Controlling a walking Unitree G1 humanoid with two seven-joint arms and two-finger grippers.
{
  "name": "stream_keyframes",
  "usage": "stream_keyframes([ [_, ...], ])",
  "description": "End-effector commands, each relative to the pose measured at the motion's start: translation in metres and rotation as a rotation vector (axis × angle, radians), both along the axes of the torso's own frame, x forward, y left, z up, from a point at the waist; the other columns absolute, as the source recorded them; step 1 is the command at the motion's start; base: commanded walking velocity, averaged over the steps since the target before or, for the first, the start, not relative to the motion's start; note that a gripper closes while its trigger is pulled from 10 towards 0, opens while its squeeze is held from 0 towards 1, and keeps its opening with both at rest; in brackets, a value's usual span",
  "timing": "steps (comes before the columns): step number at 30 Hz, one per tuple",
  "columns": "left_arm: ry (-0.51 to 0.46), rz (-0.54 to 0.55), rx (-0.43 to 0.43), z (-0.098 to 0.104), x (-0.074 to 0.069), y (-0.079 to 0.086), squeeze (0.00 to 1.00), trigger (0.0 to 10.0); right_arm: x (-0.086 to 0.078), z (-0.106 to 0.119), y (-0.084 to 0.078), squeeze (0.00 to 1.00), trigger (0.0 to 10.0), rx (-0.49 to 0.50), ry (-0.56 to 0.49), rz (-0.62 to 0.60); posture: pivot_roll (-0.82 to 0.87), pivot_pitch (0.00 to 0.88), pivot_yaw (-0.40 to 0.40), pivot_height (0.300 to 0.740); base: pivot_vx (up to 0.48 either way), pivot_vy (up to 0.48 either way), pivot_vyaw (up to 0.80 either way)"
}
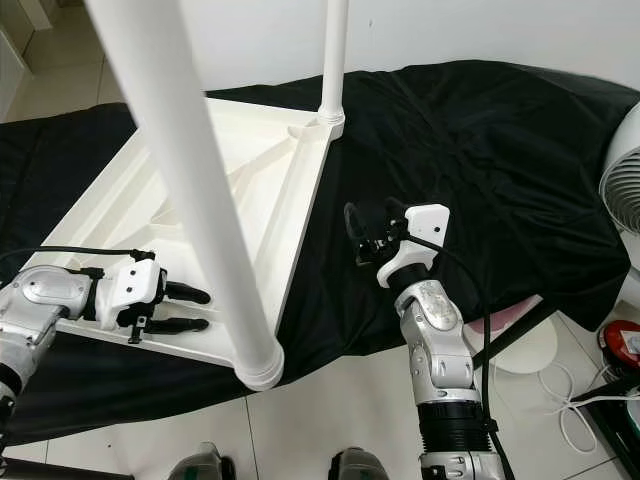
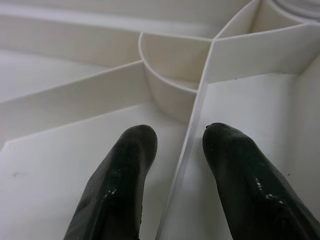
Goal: Building children table
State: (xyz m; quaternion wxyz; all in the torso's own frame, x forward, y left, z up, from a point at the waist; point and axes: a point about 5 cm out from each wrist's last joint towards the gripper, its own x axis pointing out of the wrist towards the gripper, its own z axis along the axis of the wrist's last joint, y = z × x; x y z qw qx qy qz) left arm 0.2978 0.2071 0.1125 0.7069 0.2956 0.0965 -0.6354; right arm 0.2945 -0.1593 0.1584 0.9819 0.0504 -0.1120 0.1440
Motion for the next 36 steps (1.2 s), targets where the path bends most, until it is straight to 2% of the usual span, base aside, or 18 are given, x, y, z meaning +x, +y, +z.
stream_keyframes([
  [1, 0.024, 0.135, 0.061, -0.014, -0.002, 0.016, 0.0, 10.0, 0.0, -0.001, 0.001, 0.0, 10.0, 0.002, -0.001, 0.004, 0.07, 0.053, 0.034, 0.74, 0.0, 0.0, 0.0],
  [2, 0.017, 0.161, 0.061, -0.013, -0.001, 0.021, 0.0, 7.8, 0.0, -0.001, 0.001, 0.0, 10.0, 0.002, -0.001, 0.004, 0.07, 0.051, 0.036, 0.74, 0.0, 0.0, 0.0],
  [3, 0.017, 0.161, 0.061, -0.013, -0.001, 0.021, 0.0, 7.8, 0.0, -0.001, 0.001, 0.0, 10.0, 0.002, -0.001, 0.004, 0.07, 0.051, 0.036, 0.74, 0.0, 0.0, 0.0],
  [4, 0.013, 0.177, 0.06, -0.013, -0.001, 0.023, 0.0, 0.0, -0.001, -0.001, 0.001, 0.0, 10.0, 0.002, -0.001, 0.003, 0.07, 0.051, 0.036, 0.74, 0.0, 0.0, 0.0],
  [10, -0.001, 0.267, 0.027, -0.017, 0.001, 0.027, 0.0, 0.0, 0.001, -0.003, 0.005, 0.0, 10.0, 0.01, 0.001, 0.012, 0.08, 0.046, 0.039, 0.74, 0.0, 0.0, 0.0],
  [12, -0.017, 0.271, -0.045, -0.018, 0.002, 0.015, 0.0, 0.0, 0.001, -0.003, 0.007, 0.0, 10.0, 0.013, 0.0, 0.014, 0.09, 0.049, 0.037, 0.74, 0.0, 0.0, 0.0],
  [13, -0.017, 0.271, -0.045, -0.018, 0.002, 0.015, 0.0, 0.0, 0.001, -0.003, 0.007, 0.0, 10.0, 0.013, 0.0, 0.014, 0.09, 0.049, 0.037, 0.74, 0.0, 0.0, 0.0],
  [14, -0.029, 0.277, -0.081, -0.018, 0.003, 0.007, 0.0, 0.0, 0.002, -0.003, 0.008, 0.0, 10.0, 0.015, 0.0, 0.014, 0.09, 0.049, 0.037, 0.74, 0.0, 0.0, 0.0],
  [17, -0.066, 0.308, -0.086, -0.018, 0.006, 0.002, 0.0, 0.0, 0.001, -0.002, 0.008, 0.0, 10.0, 0.017, 0.0, 0.014, 0.08, 0.05, 0.038, 0.74, 0.0, 0.0, 0.0],
  [21, -0.07, 0.311, -0.087, -0.018, 0.006, 0.001, 0.0, 0.0, 0.001, -0.002, 0.008, 0.0, 10.0, 0.018, 0.0, 0.014, 0.08, 0.05, 0.038, 0.74, 0.0, 0.0, 0.0],
  [25, -0.171, 0.421, -0.233, -0.01, 0.016, -0.037, 0.0, 0.0, 0.002, -0.001, 0.006, 0.0, 10.0, 0.015, -0.002, 0.009, 0.07, 0.051, 0.026, 0.74, 0.0, 0.0, 0.0],
  [27, -0.177, 0.427, -0.243, -0.01, 0.016, -0.04, 0.0, 0.0, 0.002, -0.001, 0.006, 0.0, 10.0, 0.014, -0.003, 0.009, 0.07, 0.051, 0.026, 0.74, 0.0, 0.0, 0.0],
  [28, -0.175, 0.469, -0.283, -0.008, 0.017, -0.049, 0.0, 0.0, 0.003, 0.0, 0.006, 0.0, 10.0, 0.014, -0.005, 0.011, 0.07, 0.052, 0.019, 0.74, 0.0, 0.0, 0.0],
  [31, -0.167, 0.52, -0.325, -0.006, 0.019, -0.057, 0.0, 0.0, 0.004, 0.001, 0.006, 0.0, 10.0, 0.014, -0.006, 0.012, 0.07, 0.052, 0.019, 0.74, 0.0, 0.0, 0.0],
  [32, -0.171, 0.564, -0.367, -0.003, 0.021, -0.065, 0.0, 0.0, 0.004, 0.001, 0.006, 0.0, 10.0, 0.015, -0.008, 0.012, 0.07, 0.057, 0.014, 0.74, 0.0, 0.0, 0.0],
  [36, -0.19, 0.635, -0.413, 0.001, 0.025, -0.076, 0.0, 0.0, 0.004, 0.002, 0.007, 0.0, 10.0, 0.018, -0.006, 0.012, 0.07, 0.058, 0.007, 0.74, 0.0, 0.0, 0.0],
])
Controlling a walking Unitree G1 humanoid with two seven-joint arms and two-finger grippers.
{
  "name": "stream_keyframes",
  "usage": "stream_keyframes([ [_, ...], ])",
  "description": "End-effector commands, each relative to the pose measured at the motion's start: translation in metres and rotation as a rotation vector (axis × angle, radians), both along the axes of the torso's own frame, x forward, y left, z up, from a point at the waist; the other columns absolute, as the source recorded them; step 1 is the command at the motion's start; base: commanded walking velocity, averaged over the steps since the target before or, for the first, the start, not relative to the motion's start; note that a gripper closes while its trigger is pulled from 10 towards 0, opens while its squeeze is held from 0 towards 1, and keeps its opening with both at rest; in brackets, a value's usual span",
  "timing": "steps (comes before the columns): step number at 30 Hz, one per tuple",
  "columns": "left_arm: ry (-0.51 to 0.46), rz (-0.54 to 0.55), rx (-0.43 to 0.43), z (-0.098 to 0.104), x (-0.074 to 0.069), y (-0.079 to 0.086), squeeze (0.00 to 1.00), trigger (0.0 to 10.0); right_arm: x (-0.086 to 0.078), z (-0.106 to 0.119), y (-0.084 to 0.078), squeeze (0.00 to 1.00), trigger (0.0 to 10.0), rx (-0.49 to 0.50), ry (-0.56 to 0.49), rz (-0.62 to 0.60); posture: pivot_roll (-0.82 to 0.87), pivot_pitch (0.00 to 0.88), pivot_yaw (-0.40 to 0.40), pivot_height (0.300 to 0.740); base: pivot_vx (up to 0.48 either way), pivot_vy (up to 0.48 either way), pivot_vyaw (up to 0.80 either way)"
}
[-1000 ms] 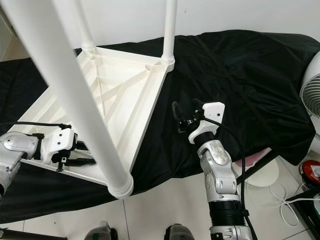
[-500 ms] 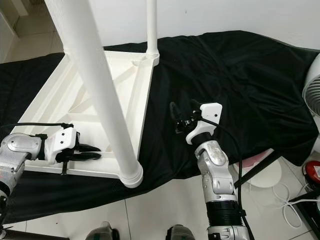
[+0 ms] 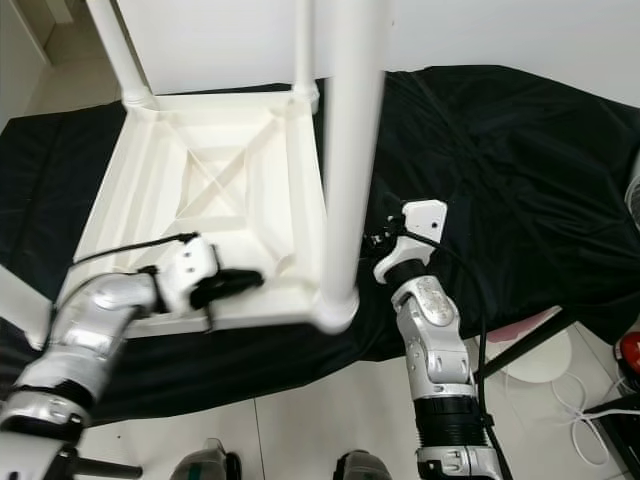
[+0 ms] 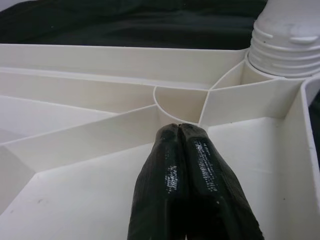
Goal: Building children table
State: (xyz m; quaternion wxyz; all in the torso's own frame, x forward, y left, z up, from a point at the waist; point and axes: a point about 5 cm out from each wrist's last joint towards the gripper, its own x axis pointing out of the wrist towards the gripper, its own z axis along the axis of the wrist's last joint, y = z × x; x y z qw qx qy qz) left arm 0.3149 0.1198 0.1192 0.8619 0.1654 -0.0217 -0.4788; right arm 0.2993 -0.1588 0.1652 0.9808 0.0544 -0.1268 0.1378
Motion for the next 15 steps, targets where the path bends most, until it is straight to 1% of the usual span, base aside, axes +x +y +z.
stream_keyframes([
  [1, -0.023, 0.291, -0.037, -0.004, 0.011, 0.007, 0.0, 0.0, -0.001, -0.005, 0.007, 0.0, 10.0, 0.006, 0.022, 0.025, 0.07, 0.058, 0.007, 0.74, 0.0, 0.0, 0.0],
  [2, -0.039, 0.303, -0.03, -0.002, 0.013, 0.005, 0.0, 3.5, 0.0, -0.006, 0.008, 0.0, 10.0, 0.008, 0.027, 0.029, 0.07, 0.061, -0.001, 0.74, 0.0, 0.0, 0.0],
  [3, -0.039, 0.303, -0.03, -0.002, 0.013, 0.005, 0.0, 3.5, 0.0, -0.006, 0.008, 0.0, 10.0, 0.008, 0.027, 0.029, 0.07, 0.061, -0.001, 0.74, 0.0, 0.0, 0.0],
  [4, -0.058, 0.293, -0.02, 0.001, 0.013, 0.002, 0.0, 10.0, 0.0, -0.007, 0.01, 0.0, 10.0, 0.009, 0.03, 0.033, 0.07, 0.062, -0.002, 0.74, 0.0, 0.0, 0.0],
  [7, -0.074, 0.26, 0.001, 0.004, 0.012, 0.0, 0.0, 10.0, 0.0, -0.008, 0.012, 0.0, 10.0, 0.009, 0.034, 0.039, 0.07, 0.061, 0.0, 0.74, 0.0, 0.0, 0.0],
  [9, -0.072, 0.264, 0.004, 0.004, 0.011, -0.001, 0.0, 10.0, 0.0, -0.008, 0.012, 0.0, 10.0, 0.009, 0.035, 0.039, 0.07, 0.061, 0.0, 0.74, 0.0, 0.0, 0.0],
  [10, -0.063, 0.252, -0.002, 0.005, 0.01, -0.001, 0.93, 10.0, -0.001, -0.008, 0.011, 0.0, 10.0, 0.011, 0.036, 0.036, 0.06, 0.059, 0.001, 0.74, 0.0, 0.0, 0.0],
  [12, -0.063, 0.252, -0.002, 0.005, 0.01, -0.001, 0.93, 10.0, -0.001, -0.008, 0.011, 0.0, 10.0, 0.011, 0.036, 0.036, 0.06, 0.059, 0.001, 0.74, 0.0, 0.0, 0.0],
  [13, -0.042, 0.233, -0.03, 0.006, 0.009, -0.001, 1.0, 10.0, -0.001, -0.009, 0.01, 0.0, 10.0, 0.013, 0.04, 0.03, 0.05, 0.059, 0.001, 0.74, 0.0, 0.0, 0.0],
  [14, -0.042, 0.233, -0.03, 0.006, 0.009, -0.001, 1.0, 10.0, -0.001, -0.009, 0.01, 0.0, 10.0, 0.013, 0.04, 0.03, 0.05, 0.059, 0.001, 0.74, 0.0, 0.0, 0.0],
  [15, -0.046, 0.199, -0.05, 0.01, 0.006, -0.003, 1.0, 10.0, -0.002, -0.01, 0.009, 0.0, 10.0, 0.015, 0.044, 0.02, 0.05, 0.055, 0.002, 0.74, 0.0, 0.0, 0.0],
])
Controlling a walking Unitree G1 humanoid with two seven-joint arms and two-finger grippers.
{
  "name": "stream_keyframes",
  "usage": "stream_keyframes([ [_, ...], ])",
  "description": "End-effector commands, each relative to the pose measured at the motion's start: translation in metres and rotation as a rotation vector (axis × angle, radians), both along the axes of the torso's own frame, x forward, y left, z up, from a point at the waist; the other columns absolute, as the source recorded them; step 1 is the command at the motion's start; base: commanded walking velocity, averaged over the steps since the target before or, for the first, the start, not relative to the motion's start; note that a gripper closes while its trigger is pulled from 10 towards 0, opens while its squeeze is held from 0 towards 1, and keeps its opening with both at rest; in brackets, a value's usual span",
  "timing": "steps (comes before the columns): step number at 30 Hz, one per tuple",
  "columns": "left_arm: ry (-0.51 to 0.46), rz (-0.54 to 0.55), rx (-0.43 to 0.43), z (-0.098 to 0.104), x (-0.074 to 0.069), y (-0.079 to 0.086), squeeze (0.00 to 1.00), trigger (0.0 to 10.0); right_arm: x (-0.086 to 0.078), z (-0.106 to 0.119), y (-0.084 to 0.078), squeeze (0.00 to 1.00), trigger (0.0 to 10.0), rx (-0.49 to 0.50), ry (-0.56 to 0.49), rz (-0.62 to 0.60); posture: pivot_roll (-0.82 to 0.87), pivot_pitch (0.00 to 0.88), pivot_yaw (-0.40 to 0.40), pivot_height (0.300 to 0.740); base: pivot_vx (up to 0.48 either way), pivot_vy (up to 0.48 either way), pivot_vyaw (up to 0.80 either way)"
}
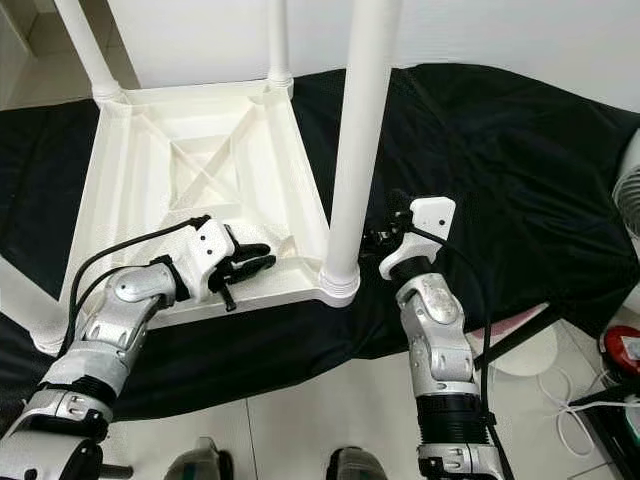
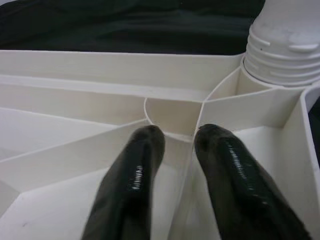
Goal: Building children table
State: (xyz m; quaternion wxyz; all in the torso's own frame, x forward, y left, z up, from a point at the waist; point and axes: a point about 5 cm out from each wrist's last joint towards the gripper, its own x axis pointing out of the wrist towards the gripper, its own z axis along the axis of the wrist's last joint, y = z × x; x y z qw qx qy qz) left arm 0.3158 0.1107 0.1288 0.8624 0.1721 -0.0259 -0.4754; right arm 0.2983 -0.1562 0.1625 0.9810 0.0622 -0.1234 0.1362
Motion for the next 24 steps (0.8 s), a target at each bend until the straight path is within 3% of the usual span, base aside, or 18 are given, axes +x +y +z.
stream_keyframes([
  [1, -0.023, 0.152, -0.081, 0.004, 0.002, 0.004, 1.0, 10.0, -0.003, -0.009, 0.004, 0.0, 10.0, 0.0, 0.04, 0.009, 0.05, 0.054, 0.004, 0.74, 0.0, 0.0, 0.0],
  [2, -0.023, 0.152, -0.081, 0.004, 0.002, 0.004, 1.0, 10.0, -0.003, -0.009, 0.004, 0.0, 10.0, 0.0, 0.04, 0.009, 0.05, 0.054, 0.004, 0.74, 0.0, 0.0, 0.0],
  [3, -0.027, 0.108, -0.116, 0.01, -0.003, 0.002, 0.84, 10.0, -0.004, -0.01, 0.001, 0.0, 10.0, 0.002, 0.048, -0.013, 0.04, 0.048, 0.004, 0.74, 0.0, 0.0, 0.0],
  [4, -0.009, 0.091, -0.15, 0.014, -0.005, 0.001, 0.0, 10.0, -0.005, -0.013, -0.002, 0.0, 10.0, 0.004, 0.058, -0.046, 0.04, 0.042, 0.004, 0.74, 0.0, 0.0, 0.0],
  [8, 0.02, 0.104, -0.213, 0.022, -0.006, 0.003, 0.0, 10.0, -0.007, -0.016, -0.008, 0.0, 10.0, -0.019, 0.064, -0.119, 0.04, 0.036, 0.004, 0.74, 0.0, 0.0, 0.0],
  [11, 0.055, 0.177, -0.221, 0.023, -0.003, 0.007, 0.0, 10.0, -0.011, -0.018, -0.013, 0.0, 10.0, -0.062, 0.05, -0.166, 0.03, 0.026, 0.005, 0.74, 0.0, 0.0, 0.0],
  [12, 0.055, 0.177, -0.221, 0.023, -0.003, 0.007, 0.0, 10.0, -0.011, -0.018, -0.013, 0.0, 10.0, -0.062, 0.05, -0.166, 0.03, 0.026, 0.005, 0.74, 0.0, 0.0, 0.0],
  [13, 0.103, 0.284, -0.269, 0.023, -0.003, 0.014, 0.0, 10.0, -0.023, -0.021, -0.016, 0.0, 10.0, -0.036, 0.049, -0.137, 0.03, 0.015, 0.002, 0.74, 0.0, 0.0, 0.0],
  [16, 0.112, 0.331, -0.303, 0.022, -0.008, 0.019, 0.0, 10.0, -0.033, -0.025, -0.018, 0.0, 10.0, -0.009, 0.055, -0.129, 0.03, 0.011, -0.005, 0.74, 0.0, 0.0, 0.0],
  [24, 0.093, 0.369, -0.391, 0.026, -0.021, 0.031, 0.0, 10.0, -0.05, -0.036, -0.021, 0.0, 10.0, -0.029, 0.09, -0.123, 0.05, 0.0, -0.018, 0.74, 0.0, 0.0, 0.0],
])
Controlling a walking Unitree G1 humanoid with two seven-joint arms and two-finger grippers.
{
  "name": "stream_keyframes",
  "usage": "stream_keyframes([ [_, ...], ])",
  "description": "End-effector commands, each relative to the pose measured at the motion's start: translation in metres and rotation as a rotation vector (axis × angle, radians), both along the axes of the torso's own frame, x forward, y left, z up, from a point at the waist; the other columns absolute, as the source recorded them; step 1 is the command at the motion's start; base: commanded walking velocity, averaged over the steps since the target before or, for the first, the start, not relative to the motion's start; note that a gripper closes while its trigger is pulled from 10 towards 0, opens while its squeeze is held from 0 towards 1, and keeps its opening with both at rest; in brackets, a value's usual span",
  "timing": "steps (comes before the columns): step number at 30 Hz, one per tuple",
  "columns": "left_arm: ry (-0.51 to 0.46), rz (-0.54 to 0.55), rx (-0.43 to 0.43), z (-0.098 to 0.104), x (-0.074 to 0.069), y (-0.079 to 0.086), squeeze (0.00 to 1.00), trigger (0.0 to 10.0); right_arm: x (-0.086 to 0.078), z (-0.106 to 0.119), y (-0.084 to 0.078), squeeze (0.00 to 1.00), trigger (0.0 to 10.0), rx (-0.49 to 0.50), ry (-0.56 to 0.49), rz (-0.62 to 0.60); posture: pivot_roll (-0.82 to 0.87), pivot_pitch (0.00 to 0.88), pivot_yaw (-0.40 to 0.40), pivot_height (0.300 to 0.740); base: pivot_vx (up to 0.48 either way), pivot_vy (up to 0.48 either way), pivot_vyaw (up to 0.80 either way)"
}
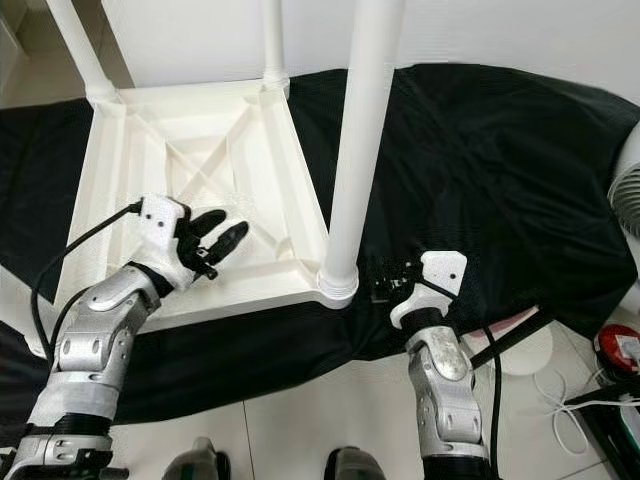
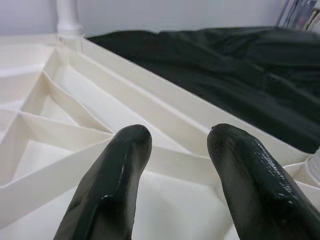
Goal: Building children table
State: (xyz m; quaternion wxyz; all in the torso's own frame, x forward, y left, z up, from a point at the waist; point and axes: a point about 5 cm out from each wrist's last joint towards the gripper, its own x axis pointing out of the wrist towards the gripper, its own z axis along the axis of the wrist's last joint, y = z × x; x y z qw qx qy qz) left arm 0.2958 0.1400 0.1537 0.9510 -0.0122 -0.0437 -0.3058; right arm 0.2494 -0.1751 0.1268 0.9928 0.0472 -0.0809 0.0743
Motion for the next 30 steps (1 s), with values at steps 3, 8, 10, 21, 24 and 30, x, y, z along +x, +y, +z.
stream_keyframes([
  [3, -0.015, 0.019, -0.024, 0.002, -0.012, 0.009, 0.0, 10.0, -0.011, -0.002, 0.0, 0.0, 10.0, -0.016, 0.009, 0.07, 0.04, 0.0, -0.015, 0.74, 0.0, 0.0, 0.0],
  [8, -0.03, 0.054, -0.092, -0.001, -0.032, 0.014, 0.0, 10.0, -0.01, 0.005, 0.002, 0.0, 10.0, -0.052, -0.022, 0.105, 0.04, 0.0, -0.013, 0.74, 0.0, 0.0, 0.0],
  [10, -0.019, 0.066, -0.134, -0.007, -0.046, 0.013, 0.0, 10.0, 0.0, 0.011, 0.007, 0.0, 10.0, -0.039, -0.052, 0.08, 0.04, 0.0, -0.013, 0.74, 0.0, 0.0, 0.0],
  [21, -0.019, 0.165, -0.053, -0.025, -0.069, 0.006, 0.0, 10.0, 0.002, 0.012, 0.054, 0.0, 10.0, 0.053, -0.047, 0.231, 0.05, 0.0, -0.022, 0.74, 0.0, 0.0, 0.0],
  [24, -0.033, 0.158, -0.037, -0.024, -0.07, 0.002, 0.0, 10.0, 0.0, 0.01, 0.053, 0.0, 10.0, 0.044, -0.036, 0.246, 0.04, 0.012, -0.028, 0.74, 0.0, 0.0, 0.0],
  [30, -0.057, 0.194, 0.014, -0.021, -0.063, 0.0, 0.0, 10.0, -0.01, 0.012, 0.014, 0.0, 10.0, 0.017, -0.017, 0.168, 0.03, 0.028, -0.022, 0.74, 0.0, 0.0, 0.0],
])
